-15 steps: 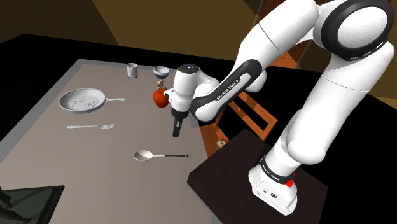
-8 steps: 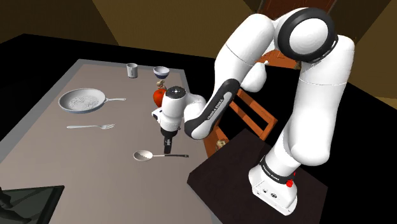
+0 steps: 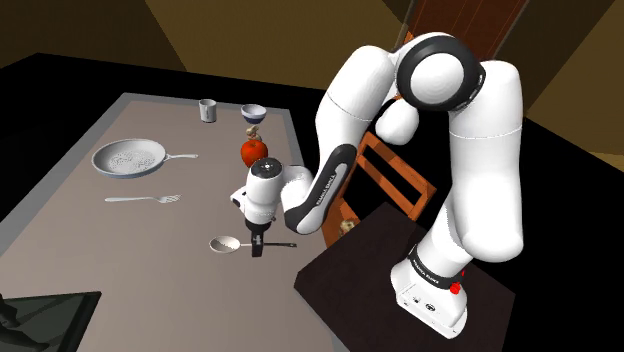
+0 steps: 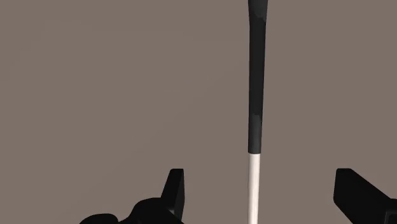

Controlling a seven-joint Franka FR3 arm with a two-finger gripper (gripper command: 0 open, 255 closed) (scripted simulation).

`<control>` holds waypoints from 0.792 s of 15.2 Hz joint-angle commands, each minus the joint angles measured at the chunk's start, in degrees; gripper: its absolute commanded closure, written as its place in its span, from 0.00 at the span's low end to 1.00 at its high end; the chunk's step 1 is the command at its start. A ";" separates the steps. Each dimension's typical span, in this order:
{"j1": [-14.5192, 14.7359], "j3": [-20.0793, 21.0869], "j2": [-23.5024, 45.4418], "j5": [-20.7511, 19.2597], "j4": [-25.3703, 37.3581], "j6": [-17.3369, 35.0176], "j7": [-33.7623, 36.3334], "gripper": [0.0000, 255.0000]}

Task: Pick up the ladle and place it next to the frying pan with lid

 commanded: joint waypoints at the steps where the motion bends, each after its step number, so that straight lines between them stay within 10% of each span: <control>1: 0.96 -1.22 1.81 -0.95 0.77 1.20 0.90 0.00; 10: 1.61 -2.05 3.21 -1.48 1.48 2.00 1.42 0.00; 11: 1.61 -2.05 3.21 -1.48 1.48 2.00 1.42 1.00; 12: 1.61 -2.05 3.21 -1.48 1.48 2.00 1.42 1.00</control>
